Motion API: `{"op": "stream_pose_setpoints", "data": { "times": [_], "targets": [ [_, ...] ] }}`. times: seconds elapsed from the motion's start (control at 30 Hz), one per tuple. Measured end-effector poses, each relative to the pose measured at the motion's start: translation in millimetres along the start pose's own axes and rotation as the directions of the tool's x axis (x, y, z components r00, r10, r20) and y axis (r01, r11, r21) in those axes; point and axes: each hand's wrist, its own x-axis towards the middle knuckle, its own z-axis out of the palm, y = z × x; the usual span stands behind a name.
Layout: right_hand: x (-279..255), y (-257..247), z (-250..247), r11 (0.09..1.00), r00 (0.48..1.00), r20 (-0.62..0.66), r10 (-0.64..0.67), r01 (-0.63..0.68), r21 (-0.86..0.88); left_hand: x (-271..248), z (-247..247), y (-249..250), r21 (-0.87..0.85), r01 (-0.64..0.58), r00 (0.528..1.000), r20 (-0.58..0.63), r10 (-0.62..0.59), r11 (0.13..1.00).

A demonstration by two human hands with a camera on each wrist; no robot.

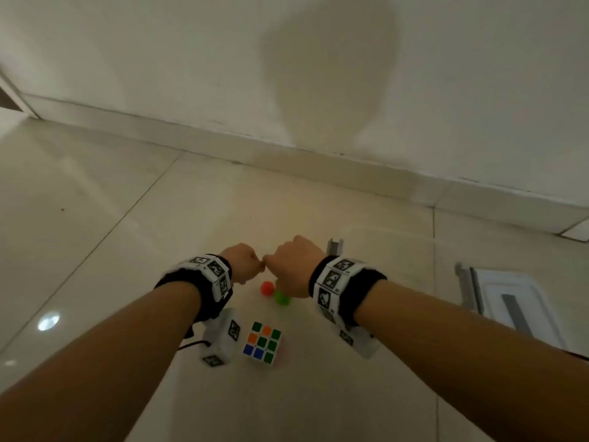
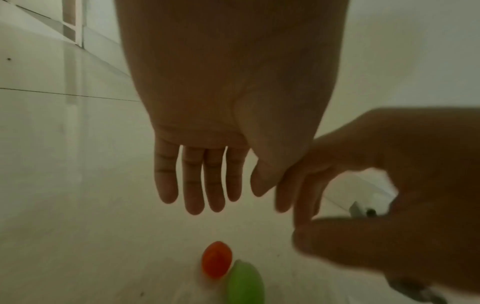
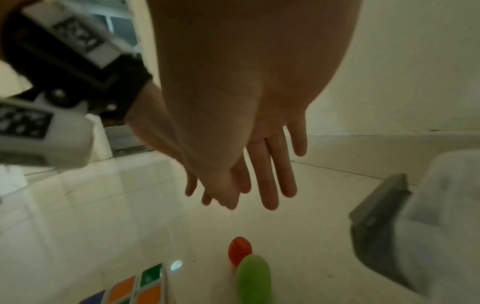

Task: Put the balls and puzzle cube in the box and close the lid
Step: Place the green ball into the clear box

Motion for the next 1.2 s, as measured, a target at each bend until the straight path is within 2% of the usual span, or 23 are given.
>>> {"op": "stream_pose_setpoints", "data": {
  "times": [0.17, 0.37, 0.47, 0.67, 0.77, 0.83, 0.93, 1.03, 1.1, 1.2],
  "targets": [
    [10, -21, 9, 0.996, 0.974, 0.207, 0.093, -0.090, -0.023, 2, -2, -3, -0.043, -0.033, 0.999, 0.017, 0.034, 0.999],
    [17, -34, 29, 0.994, 0.952, 0.300, 0.069, -0.039, -0.102, -2, -5, -11, -0.025, -0.068, 0.997, 0.018, 0.069, 0.997],
    [18, -36, 35, 0.994, 0.957, 0.287, 0.047, -0.017, -0.105, -3, -13, -18, -0.044, -0.063, 0.998, 0.012, 0.064, 0.997],
    [19, -41, 62, 0.992, 0.962, 0.255, 0.094, -0.070, -0.103, -10, -15, -26, -0.088, -0.018, 0.999, 0.027, 0.020, 0.996],
    [12, -38, 56, 0.993, 0.975, 0.221, 0.029, -0.002, -0.121, -10, -20, -23, -0.073, -0.031, 0.999, 0.011, 0.032, 0.997],
    [5, -33, 38, 1.000, 0.988, 0.156, -0.012, 0.016, -0.025, -10, -26, -21, -0.110, -0.050, 0.998, -0.029, 0.047, 0.993],
    [-9, -9, 0, 0.951, 0.999, -0.004, 0.041, -0.038, 0.307, -7, -35, -16, -0.198, -0.054, 0.995, -0.090, 0.037, 0.979],
    [-33, 35, -42, 0.890, 0.986, -0.027, 0.166, -0.138, 0.434, -3, -34, -7, -0.191, -0.029, 0.998, -0.058, 0.018, 0.981],
    [-50, 65, -55, 0.850, 0.968, 0.049, 0.247, -0.240, 0.469, -2, -29, 4, -0.154, -0.015, 1.000, 0.006, 0.016, 0.988],
    [-64, 99, -38, 0.787, 0.898, 0.293, 0.329, -0.432, 0.441, -2, -17, 24, -0.074, 0.004, 0.996, 0.091, 0.003, 0.997]
  ]
}}
